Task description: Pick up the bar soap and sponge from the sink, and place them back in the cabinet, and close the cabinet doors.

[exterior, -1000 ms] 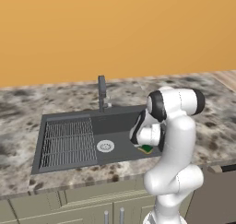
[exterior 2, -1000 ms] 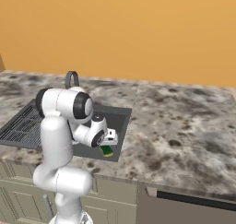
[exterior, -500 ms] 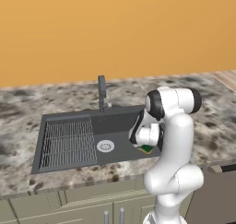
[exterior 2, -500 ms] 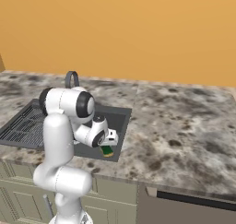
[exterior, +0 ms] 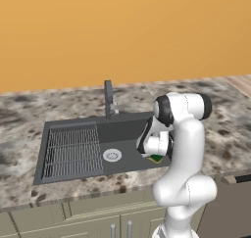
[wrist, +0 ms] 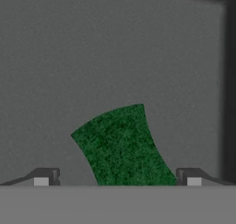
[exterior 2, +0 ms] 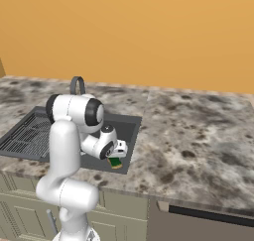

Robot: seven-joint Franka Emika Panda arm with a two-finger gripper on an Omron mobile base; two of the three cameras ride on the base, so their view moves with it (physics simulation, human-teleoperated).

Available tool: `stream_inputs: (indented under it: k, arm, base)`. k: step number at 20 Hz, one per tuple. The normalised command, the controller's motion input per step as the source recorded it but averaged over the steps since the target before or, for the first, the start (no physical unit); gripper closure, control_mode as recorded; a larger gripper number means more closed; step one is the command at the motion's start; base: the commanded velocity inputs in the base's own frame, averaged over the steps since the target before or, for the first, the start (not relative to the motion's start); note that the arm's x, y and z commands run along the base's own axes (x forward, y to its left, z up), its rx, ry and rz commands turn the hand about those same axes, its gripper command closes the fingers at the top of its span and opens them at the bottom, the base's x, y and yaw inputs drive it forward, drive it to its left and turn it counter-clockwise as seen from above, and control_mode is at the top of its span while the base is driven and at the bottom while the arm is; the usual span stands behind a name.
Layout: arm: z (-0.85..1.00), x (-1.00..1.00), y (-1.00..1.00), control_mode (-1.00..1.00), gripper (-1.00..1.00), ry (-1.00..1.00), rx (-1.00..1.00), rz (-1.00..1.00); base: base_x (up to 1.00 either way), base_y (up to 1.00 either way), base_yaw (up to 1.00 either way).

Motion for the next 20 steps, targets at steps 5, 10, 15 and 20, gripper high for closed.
stream_inputs:
  k: [5,10,15,20]
  arm:
    - [-0.09,0.10,-0.07,-1.00,-1.00,0.00,0.00,0.03]
    - [-0.06,0.02,-0.03,-1.00,-1.00,0.03,0.00,0.07]
    - [-0.05,0.00,0.00,-1.00,-1.00,0.05,0.00,0.08]
    - [-0.04,0.00,0.00,-1.00,-1.00,0.03,0.00,0.06]
  base:
    - [0.00,0.00,0.00]
    - [0.00,0.00,0.00]
    - [0.00,0.00,0.00]
    - [0.00,0.00,0.00]
